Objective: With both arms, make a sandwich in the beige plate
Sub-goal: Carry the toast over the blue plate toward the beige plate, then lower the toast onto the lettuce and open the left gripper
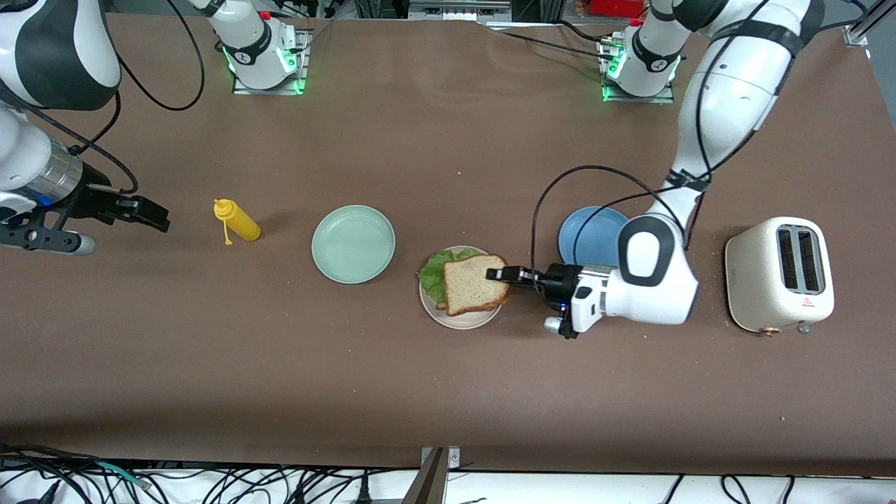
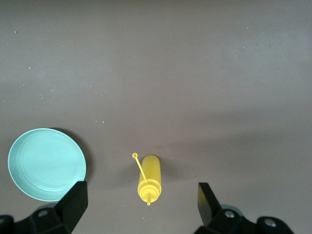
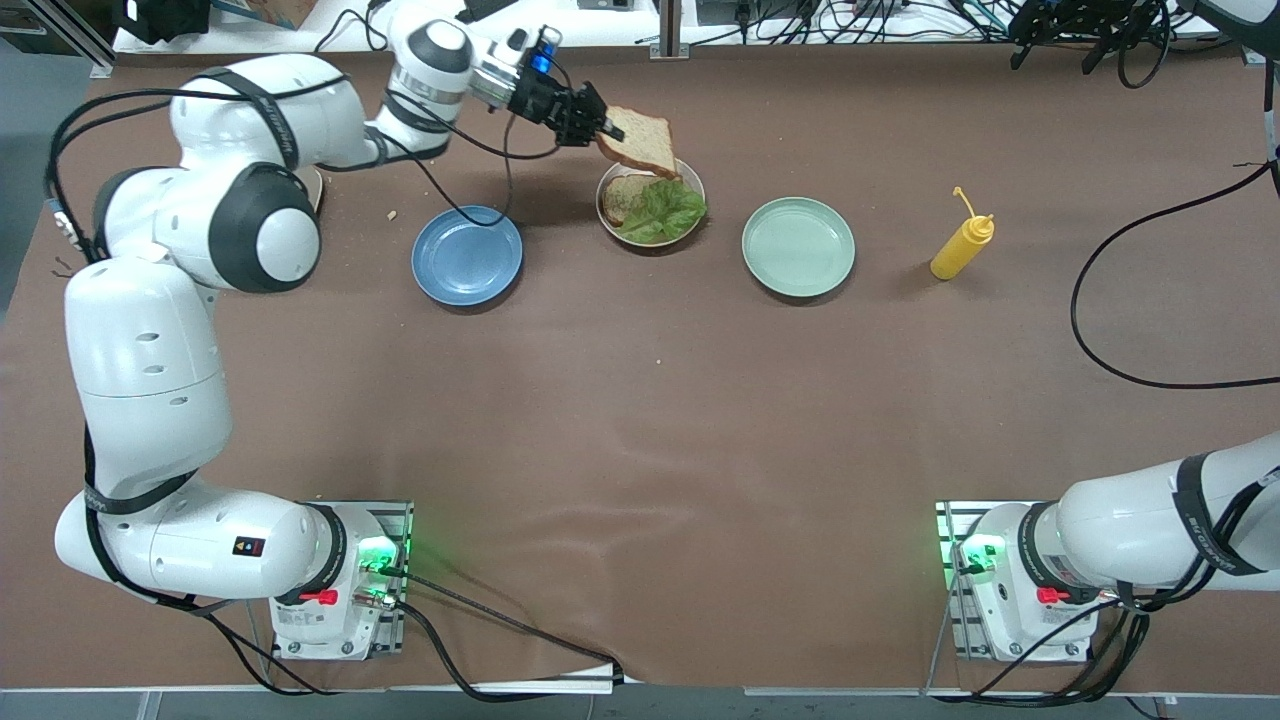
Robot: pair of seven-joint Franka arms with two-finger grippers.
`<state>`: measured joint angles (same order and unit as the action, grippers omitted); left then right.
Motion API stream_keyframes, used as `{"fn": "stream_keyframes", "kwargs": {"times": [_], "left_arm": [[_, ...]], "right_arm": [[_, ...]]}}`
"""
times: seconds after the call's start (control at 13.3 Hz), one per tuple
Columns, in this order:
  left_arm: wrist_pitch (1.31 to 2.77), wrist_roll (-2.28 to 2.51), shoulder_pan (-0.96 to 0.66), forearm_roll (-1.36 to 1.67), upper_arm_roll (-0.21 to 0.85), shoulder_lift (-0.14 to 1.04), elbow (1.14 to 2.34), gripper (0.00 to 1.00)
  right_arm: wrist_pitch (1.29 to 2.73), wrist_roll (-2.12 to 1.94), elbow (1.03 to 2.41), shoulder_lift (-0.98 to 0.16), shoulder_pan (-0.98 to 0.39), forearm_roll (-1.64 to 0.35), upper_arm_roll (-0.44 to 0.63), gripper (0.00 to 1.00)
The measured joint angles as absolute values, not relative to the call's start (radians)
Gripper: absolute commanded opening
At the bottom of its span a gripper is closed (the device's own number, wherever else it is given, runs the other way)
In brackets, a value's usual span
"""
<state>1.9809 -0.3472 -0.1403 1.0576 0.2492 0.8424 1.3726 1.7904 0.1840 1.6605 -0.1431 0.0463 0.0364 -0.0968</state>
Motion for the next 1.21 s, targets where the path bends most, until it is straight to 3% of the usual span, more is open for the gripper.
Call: {"fn": "stream_keyframes", "kwargs": {"times": [0.53,0.68,0.75,0.83,1.21], "left_arm": [[2.058,-0.476,-0.202,1.059,0.247,0.882,1.468,0.03],[2.059,-0.504,-0.202,1.059,0.244,0.885,1.483,0.52],[2.059,-0.514,-0.202,1.059,0.24,0.885,1.484,0.82],[2.059,-0.517,-0.202,1.059,0.236,0.885,1.484,0.99],[2.06,-0.519,-0.194,1.059,0.202,0.885,1.484,1.0]], "right_arm": [[1.791,0.184,1.661,-0.143,0.046,0.036,-0.097,1.0],[1.791,0.184,1.661,-0.143,0.046,0.036,-0.097,1.0],[1.791,0.184,1.661,-0.143,0.046,0.036,-0.097,1.0],[1.791,0.184,1.661,-0.143,0.046,0.036,-0.097,1.0],[1.791,0.184,1.661,-0.143,0.046,0.036,-0.097,1.0]]}}
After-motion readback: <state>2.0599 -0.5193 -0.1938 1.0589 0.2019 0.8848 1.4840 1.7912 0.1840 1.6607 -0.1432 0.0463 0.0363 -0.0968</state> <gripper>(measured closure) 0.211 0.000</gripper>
